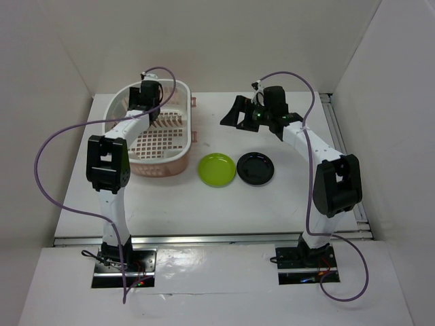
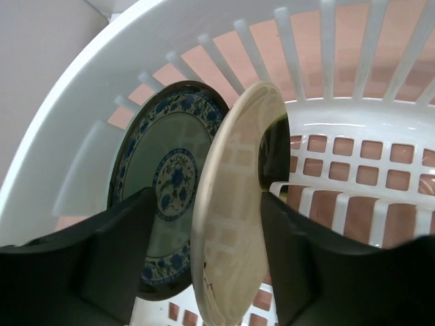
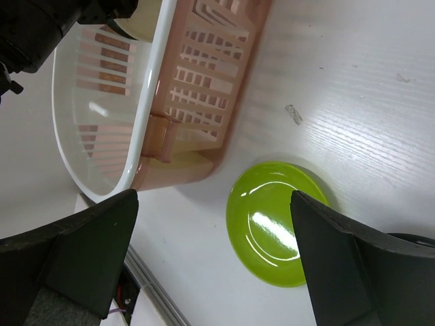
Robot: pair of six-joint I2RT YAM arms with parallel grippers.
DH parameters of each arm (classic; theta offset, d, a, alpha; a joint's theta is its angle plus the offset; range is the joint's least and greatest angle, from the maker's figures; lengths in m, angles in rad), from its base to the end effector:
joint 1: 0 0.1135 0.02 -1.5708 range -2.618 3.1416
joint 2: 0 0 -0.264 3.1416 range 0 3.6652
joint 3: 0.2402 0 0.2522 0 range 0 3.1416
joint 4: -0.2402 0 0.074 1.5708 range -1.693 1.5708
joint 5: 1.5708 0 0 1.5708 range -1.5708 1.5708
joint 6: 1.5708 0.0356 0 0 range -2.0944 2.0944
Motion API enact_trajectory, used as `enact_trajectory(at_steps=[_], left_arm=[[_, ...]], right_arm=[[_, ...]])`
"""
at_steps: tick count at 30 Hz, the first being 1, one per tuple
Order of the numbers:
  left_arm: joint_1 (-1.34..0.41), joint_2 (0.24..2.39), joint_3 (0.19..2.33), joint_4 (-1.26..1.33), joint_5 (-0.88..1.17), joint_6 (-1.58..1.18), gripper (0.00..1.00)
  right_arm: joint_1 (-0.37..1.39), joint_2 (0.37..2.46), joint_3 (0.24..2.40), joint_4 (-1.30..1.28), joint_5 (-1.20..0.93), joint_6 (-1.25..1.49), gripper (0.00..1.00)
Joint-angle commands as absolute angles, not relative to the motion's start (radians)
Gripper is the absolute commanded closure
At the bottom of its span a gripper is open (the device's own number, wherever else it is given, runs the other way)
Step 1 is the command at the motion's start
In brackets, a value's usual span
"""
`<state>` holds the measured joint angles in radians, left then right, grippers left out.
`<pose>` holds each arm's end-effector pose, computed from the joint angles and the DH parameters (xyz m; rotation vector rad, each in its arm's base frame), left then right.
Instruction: Load the plates into the dish rack
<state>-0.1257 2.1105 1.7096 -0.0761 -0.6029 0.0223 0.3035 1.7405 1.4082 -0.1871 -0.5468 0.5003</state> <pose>0.4950 -0.0422 0.2522 -0.2257 1.9869 0.5483 0.3823 0.1391 0.2987 -0.1371 2.1779 1.0447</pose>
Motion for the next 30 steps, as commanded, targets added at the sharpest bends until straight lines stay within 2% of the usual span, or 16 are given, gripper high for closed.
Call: enact_trajectory(at_steps=[1, 2, 3, 4, 5, 18, 22, 26, 30], left_arm=[[-0.12, 2.079, 1.764, -0.067, -0.606, 0.0, 0.22], [-0.12, 2.063, 1.764, -0.077, -0.591, 0.0, 0.22], [-0.12, 2.063, 1.773, -0.077, -0.569, -0.009, 0.08], [-0.12, 2.048, 1.79, -0.093, -0.557, -0.029, 0.01], [-0.12, 2.039, 1.802, -0.109, -0.537, -0.04, 0.0], [-0.12, 1.916, 1.865, -0.264, -0.267, -0.196, 0.0], [-0.12, 1.826, 1.867, -0.333, -0.039, -0.322, 0.0], [-0.12, 1.731, 1.79, -0.287, 0.374, -0.51, 0.0], [-0.227, 1.651, 1.686, -0.218, 0.537, -0.617, 0.0]], right_arm=[[0.31, 1.743, 1.448, -0.147, -0.548, 0.502, 0.0], [0.31, 1.743, 1.448, -0.158, -0.548, 0.502, 0.0], [0.31, 1.743, 1.448, -0.158, -0.52, 0.489, 0.0], [0.31, 1.743, 1.448, -0.167, -0.509, 0.489, 0.0], [0.31, 1.743, 1.448, -0.167, -0.509, 0.48, 0.0], [0.31, 1.753, 1.448, -0.267, -0.338, 0.403, 0.0], [0.285, 1.724, 1.382, -0.334, -0.226, 0.403, 0.0], [0.198, 1.579, 1.241, -0.334, -0.13, 0.445, 0.0], [0.115, 1.461, 1.109, -0.371, -0.115, 0.462, 0.0]])
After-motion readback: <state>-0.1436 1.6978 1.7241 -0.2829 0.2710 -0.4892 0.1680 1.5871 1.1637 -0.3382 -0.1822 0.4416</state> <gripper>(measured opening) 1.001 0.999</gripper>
